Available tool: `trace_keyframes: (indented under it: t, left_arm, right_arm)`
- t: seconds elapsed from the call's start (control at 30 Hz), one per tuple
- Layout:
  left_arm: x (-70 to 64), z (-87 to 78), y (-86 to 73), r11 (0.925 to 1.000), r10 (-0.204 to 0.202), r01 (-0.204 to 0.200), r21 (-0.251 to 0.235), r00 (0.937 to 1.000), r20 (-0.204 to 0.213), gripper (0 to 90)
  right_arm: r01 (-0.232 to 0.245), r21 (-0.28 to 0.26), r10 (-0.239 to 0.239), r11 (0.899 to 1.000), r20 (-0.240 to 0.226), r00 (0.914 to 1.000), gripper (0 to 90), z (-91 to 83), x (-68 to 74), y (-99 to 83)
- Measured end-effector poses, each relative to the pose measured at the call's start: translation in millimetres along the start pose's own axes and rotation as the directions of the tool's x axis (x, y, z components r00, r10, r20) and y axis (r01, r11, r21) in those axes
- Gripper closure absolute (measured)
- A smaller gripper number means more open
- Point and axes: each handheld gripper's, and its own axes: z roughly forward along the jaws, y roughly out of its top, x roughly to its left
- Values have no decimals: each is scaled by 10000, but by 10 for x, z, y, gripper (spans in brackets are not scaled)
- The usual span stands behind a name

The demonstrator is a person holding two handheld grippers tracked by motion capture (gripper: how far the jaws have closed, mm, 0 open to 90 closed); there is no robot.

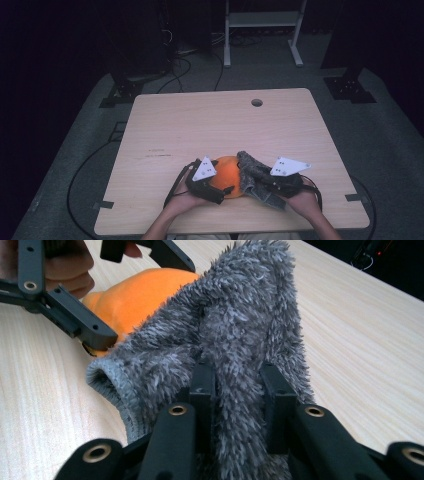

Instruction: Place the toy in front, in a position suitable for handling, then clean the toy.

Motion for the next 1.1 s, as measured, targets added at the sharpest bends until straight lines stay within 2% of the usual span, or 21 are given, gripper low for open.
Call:
trace_keyframes:
  t: [0.07,0.13,0.17,0.23,0.33,0.37,0.4,0.43,0.47,0.57,0.63,0.67,0.7,0.73,0.8,0.9,1.0,1.07,1.1]
  left_arm:
    - [9,-24,-1,10000,80,-80,-52,10000,4,52]
    - [15,-68,-3,9992,209,-211,-338,9997,-86,62]
    - [15,-93,-7,9979,225,-230,-598,9997,-97,131]
    - [22,-119,-18,9949,190,-208,-988,9996,-192,185]
    - [44,-97,-29,9965,106,-120,-823,9998,-166,230]
    - [63,-86,-40,9965,-56,41,-837,9998,-168,236]
    - [63,-86,-40,9965,-56,41,-837,9998,-168,237]
    - [88,-75,-48,9959,-334,318,-845,9993,-175,238]
    - [88,-75,-48,9959,-334,318,-845,9993,-175,239]
    - [120,-65,-67,9937,-660,648,-917,9978,-104,239]
    - [118,-55,-75,9931,-678,667,-963,9977,-81,239]
    - [110,-55,-75,9942,-517,507,-949,9986,-84,239]
    - [110,-55,-75,9942,-517,507,-949,9986,-84,239]
    - [108,-58,-75,9947,-467,459,-920,9989,-74,239]
    - [110,-63,-78,9953,-455,450,-857,9990,-46,239]
    - [101,-63,-81,9954,-459,452,-847,9989,-69,238]
    - [111,-64,-87,9949,-516,514,-869,9987,1,233]
    - [119,-69,-89,9949,-579,575,-826,9983,-21,216]
    - [119,-69,-89,9949,-579,575,-826,9983,-21,211]
  right_arm:
    - [-186,-45,186,9998,-64,9998,728,-4,-9,-23]
    - [-225,-9,225,9997,-67,9997,728,-10,-17,-38]
    - [-239,80,238,9997,39,9997,734,-17,-36,-74]
    - [-404,198,402,9990,90,9991,738,-26,-78,-120]
    - [-522,474,513,9975,183,9985,741,-32,-124,-160]
    - [-518,780,494,9956,326,9982,742,-36,-161,-196]
    - [-518,780,494,9956,326,9982,742,-36,-161,-196]
    - [-587,781,557,9952,393,9977,744,-67,-189,-200]
    - [-587,781,557,9952,393,9977,744,-67,-189,-200]
    - [-700,88,697,9975,318,9971,744,-146,-170,-122]
    - [-785,-611,787,9950,9,9969,744,-178,-138,-56]
    - [-663,-960,636,9932,-308,9975,743,-158,-89,-4]
    - [-663,-960,636,9932,-308,9975,743,-158,-89,-4]
    - [-574,-836,547,9948,-342,9979,743,-128,-64,10]
    - [-190,-264,186,9995,-135,9997,743,-45,-25,-3]
    - [-479,-185,472,9987,-346,9983,743,-4,-50,-53]
    - [-596,-93,593,9982,-237,9980,743,19,-80,-92]
    - [-809,230,811,9965,-81,9967,744,39,-135,-142]
    - [-809,230,811,9965,-81,9967,744,39,-135,-142]
